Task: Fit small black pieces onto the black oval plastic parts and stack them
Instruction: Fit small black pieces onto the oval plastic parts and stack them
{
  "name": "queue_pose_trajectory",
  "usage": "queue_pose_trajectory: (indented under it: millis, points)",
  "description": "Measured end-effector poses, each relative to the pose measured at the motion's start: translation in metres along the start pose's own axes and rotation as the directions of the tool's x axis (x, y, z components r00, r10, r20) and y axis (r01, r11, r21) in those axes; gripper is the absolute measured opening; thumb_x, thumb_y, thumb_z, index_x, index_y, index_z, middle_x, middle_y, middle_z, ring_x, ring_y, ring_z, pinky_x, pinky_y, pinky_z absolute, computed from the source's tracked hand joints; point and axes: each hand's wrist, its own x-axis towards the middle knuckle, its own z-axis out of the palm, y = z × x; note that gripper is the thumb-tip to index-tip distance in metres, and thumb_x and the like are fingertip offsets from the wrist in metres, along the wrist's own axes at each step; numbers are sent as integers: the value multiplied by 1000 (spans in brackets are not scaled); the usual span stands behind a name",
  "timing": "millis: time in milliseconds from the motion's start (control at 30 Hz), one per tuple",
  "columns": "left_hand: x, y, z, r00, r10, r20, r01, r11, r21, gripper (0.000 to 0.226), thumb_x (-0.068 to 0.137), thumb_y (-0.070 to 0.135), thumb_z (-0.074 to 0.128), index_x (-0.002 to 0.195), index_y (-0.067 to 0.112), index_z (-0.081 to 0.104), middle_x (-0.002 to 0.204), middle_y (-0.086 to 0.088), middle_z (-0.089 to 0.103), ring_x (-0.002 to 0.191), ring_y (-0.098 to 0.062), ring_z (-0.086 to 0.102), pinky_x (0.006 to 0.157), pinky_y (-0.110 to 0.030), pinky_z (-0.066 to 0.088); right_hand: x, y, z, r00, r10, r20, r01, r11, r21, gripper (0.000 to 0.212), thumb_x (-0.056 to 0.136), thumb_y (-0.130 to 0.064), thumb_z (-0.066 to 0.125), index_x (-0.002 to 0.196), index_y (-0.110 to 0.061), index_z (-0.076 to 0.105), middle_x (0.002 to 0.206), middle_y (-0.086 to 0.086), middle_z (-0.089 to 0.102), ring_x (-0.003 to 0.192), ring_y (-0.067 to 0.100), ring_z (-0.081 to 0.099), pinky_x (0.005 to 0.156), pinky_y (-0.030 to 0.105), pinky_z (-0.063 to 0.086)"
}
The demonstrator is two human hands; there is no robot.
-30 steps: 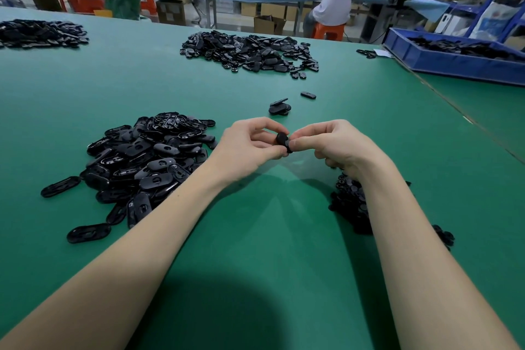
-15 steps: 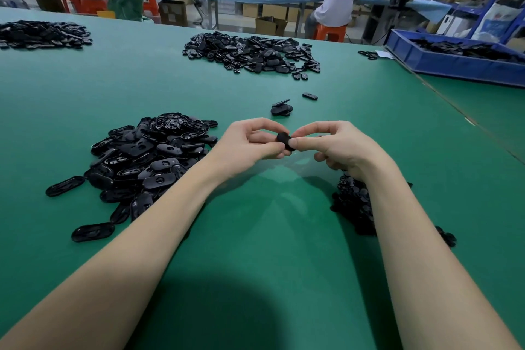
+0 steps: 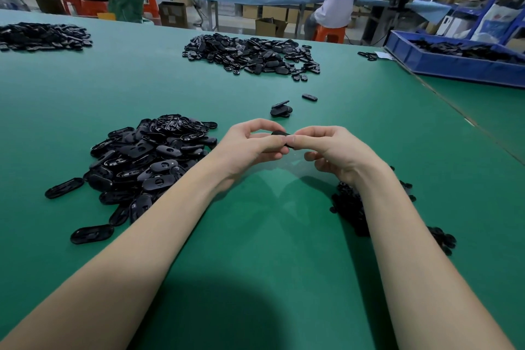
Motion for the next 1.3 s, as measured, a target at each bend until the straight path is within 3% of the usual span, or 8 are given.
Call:
queue_pose_trajectory:
  millis: [200,433,667,900,1100,1300]
  points:
    - [0,0,-3,998,-53,31,57,991,-122,13,91,-1,67,101,9,67,86,-9,75,78,-16,72,75,-20,56,0,0,2,997,-81,13,81,997,-5,15,73,-36,90,75,-26,79,76,-9,66,57,7,51,48,16,35]
    - [1,-2,-2,999,-44,-16,42,995,-92,15,90,-4,67,99,8,63,83,-8,74,73,-15,71,71,-19,56,1,2,3,992,-124,7,124,989,-75,19,75,-39,89,81,-24,78,76,-8,64,60,9,49,53,18,40]
    - [2,-5,0,995,-94,-38,89,991,-103,17,89,-6,66,100,8,62,82,-11,72,70,-17,69,70,-19,55,8,4,11,982,-179,-67,165,971,-173,12,83,-18,79,75,-21,71,63,-9,57,51,7,46,49,14,38]
    - [1,-5,2,989,-138,-56,130,984,-124,14,90,-6,67,99,5,66,84,-10,75,73,-16,73,67,-18,56,10,9,14,976,-189,-106,166,967,-193,11,83,-18,78,79,-17,68,52,-19,53,46,0,44,47,10,36]
    - [1,-2,3,986,-165,-21,159,971,-178,15,91,-5,66,103,5,66,85,-8,77,78,-16,75,70,-18,57,10,6,11,974,-201,-100,179,964,-194,13,83,-18,78,76,-18,67,53,-16,52,47,4,43,47,12,37]
    - [-1,-5,8,988,-143,-59,135,984,-113,13,93,-7,62,100,4,64,78,-6,75,71,-14,73,67,-19,57,10,8,14,971,-216,-106,187,954,-234,15,81,-15,76,76,-16,62,58,-8,50,49,9,40,50,17,37]
